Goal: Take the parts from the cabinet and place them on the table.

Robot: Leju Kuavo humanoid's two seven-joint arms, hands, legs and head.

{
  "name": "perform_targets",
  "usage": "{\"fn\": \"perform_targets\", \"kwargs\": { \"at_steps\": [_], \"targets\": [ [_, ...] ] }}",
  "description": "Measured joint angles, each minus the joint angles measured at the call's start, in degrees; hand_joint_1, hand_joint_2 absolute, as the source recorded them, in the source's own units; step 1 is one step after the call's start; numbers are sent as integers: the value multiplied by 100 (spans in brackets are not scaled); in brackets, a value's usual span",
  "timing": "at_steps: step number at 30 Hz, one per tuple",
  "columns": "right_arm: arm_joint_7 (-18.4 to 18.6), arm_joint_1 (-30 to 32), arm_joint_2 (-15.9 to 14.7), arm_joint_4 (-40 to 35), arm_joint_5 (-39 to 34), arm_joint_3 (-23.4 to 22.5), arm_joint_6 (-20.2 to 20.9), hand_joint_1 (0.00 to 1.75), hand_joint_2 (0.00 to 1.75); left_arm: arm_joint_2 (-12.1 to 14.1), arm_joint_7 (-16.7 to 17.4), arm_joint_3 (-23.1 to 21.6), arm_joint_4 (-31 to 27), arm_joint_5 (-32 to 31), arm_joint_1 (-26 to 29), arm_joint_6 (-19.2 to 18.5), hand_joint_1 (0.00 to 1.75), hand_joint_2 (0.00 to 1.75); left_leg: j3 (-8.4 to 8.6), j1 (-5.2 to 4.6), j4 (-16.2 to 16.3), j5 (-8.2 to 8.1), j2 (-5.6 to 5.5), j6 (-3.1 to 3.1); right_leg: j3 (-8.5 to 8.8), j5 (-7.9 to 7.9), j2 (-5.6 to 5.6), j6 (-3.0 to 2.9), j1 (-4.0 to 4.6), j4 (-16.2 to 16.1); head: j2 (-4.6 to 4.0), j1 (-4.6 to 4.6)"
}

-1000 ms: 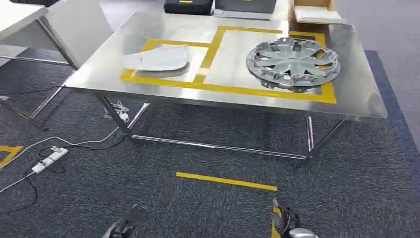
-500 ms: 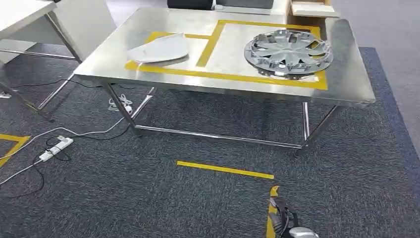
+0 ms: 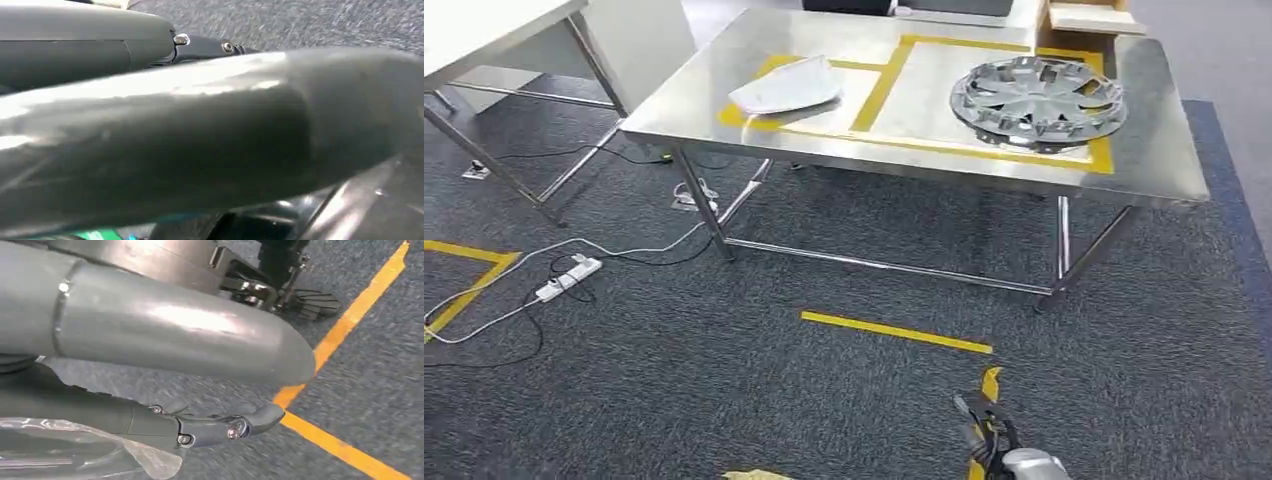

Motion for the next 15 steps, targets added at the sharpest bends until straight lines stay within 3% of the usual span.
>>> {"fn": "perform_targets", "kwargs": {
  "at_steps": [2, 3, 4, 5, 7, 8, 9, 10, 12, 13, 14, 15],
  "targets": [
    [-19, 12, 0, 2, 56, 35, 26, 0, 0, 4, 0, 6, 9, 32, 18, 6, 0, 0, -40, 23, -11, 59, -109, -74, -27, 27, -85, -50, 29, 22, 0, 11],
    [-37, 7, 2, 2, 76, 55, 35, 0, 0, 13, 0, 19, 17, 46, 28, 6, 0, 0, -59, 16, 9, 65, -163, -94, -37, 65, -150, -105, -17, -14, 0, 11],
    [-50, -8, 2, 2, 94, 63, 42, 0, 0, 13, 0, 31, 20, 50, 39, 4, 0, 0, -116, 15, 106, -47, -35, -124, -34, 86, -216, -136, -22, -16, 0, 0],
    [-59, -11, 2, 2, 105, 72, 52, 0, 0, 13, 0, 33, 22, 48, 35, 2, 0, 0, -237, 24, 408, -273, 85, -162, -45, 94, -272, -156, -21, -16, 0, -53],
    [-61, 3, -7, 2, 109, 87, 81, 0, 0, 13, 2, 37, 22, 37, 26, 2, 0, 0, -610, 62, 1303, -724, 184, -219, -68, 100, -413, -171, -5, -14, 0, -57],
    [-61, 7, -9, 2, 111, 87, 96, 0, 0, 13, 0, 37, 22, 13, 33, 0, 0, 0, -761, 75, 1691, -862, 209, -238, -82, 103, -484, -174, -2, -12, 0, -59],
    [-61, 8, -9, 2, 114, 87, 103, 0, 0, 13, 2, 39, 24, 4, 49, -2, 0, 0, -784, 90, 1805, -856, 221, -248, -87, 104, -550, -174, -1, -10, 0, -59],
    [-61, 7, -9, 2, 114, 87, 103, 0, 0, 13, 2, 39, 28, -2, 63, -4, 0, 0, -672, 99, 1655, -716, 232, -250, -87, 105, -612, -171, -1, -9, 0, -61],
    [-63, -3, -9, 2, 114, 90, 109, 0, 0, 15, 4, 44, 28, -11, 62, -4, 0, 0, -188, 102, 758, -258, 325, -224, -70, 101, -736, -165, -1, -8, 0, -61],
    [-68, -10, -9, 2, 114, 90, 109, 0, 0, 15, 7, 46, 31, -11, 54, -2, 0, 0, 61, 91, 290, -82, 512, -195, -59, 92, -784, -149, 3, -8, 0, -61],
    [-70, -14, -9, 2, 114, 90, 109, 0, 0, 15, 7, 50, 31, -11, 31, -2, 0, 0, 151, 21, 83, -158, 690, -183, -71, 74, -835, -106, 55, 14, 0, -66],
    [-72, -16, -11, 2, 116, 90, 109, 0, 0, 15, 7, 52, 31, -15, 14, 0, 0, 0, 128, 27, 42, -168, 659, -115, -98, 78, -894, -76, 69, 25, -2, -61]
  ]
}}
